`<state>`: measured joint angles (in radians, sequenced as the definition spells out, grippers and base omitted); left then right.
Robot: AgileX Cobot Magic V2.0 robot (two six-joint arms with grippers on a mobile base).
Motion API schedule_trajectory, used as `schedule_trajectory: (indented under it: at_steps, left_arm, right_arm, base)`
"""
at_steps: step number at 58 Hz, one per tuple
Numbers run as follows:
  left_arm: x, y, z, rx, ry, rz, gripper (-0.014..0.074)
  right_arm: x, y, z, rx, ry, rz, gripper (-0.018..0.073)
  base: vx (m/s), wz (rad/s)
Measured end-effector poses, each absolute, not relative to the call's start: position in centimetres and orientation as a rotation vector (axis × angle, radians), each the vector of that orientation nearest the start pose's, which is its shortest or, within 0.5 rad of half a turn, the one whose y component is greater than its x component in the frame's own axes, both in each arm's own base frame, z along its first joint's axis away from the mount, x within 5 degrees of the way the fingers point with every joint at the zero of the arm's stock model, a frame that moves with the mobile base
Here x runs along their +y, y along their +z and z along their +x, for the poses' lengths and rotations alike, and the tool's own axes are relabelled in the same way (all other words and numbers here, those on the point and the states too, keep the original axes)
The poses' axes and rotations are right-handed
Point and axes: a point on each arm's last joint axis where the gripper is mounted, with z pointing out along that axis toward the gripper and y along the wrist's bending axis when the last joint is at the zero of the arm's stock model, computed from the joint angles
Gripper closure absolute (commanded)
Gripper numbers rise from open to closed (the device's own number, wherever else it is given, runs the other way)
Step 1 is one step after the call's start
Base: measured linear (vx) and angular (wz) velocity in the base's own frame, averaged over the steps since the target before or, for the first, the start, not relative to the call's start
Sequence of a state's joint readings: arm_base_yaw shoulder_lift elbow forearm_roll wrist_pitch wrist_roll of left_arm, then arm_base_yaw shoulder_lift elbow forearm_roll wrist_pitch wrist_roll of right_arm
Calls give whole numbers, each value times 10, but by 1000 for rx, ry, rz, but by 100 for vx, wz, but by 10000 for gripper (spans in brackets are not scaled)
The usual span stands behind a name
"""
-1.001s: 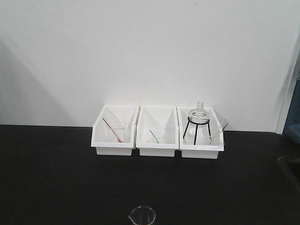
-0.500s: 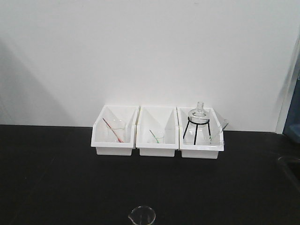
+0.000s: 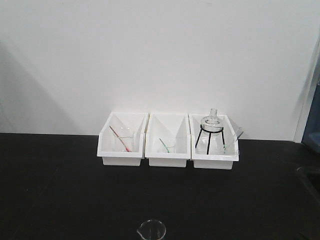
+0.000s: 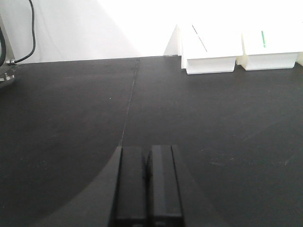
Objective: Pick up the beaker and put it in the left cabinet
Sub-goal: 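Move the right gripper down around the small clear glass beaker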
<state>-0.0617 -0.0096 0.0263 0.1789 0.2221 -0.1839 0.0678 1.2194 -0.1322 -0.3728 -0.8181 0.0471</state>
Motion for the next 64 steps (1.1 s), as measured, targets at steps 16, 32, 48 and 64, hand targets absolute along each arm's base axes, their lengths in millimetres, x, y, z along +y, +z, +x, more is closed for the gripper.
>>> schedule_trajectory:
  at_steps: [16,32,48,64]
  left_arm:
    - [0,185,56,1719,-19,16,593]
    - [0,185,56,1719,-19,16,593]
    - [0,185,56,1719,-19,16,593]
    - [0,185,56,1719,-19,16,593]
  right_arm:
    - [65,179,205,1585,363,-695,-86]
    - [83,169,238,1541,516,-816,-87]
    - [128,160,265,1592,536,-883,-81]
    - [157,146,283,1653,558,-783,-75]
  base:
    - [0,0]
    - [0,0]
    - [0,0]
    - [0,0]
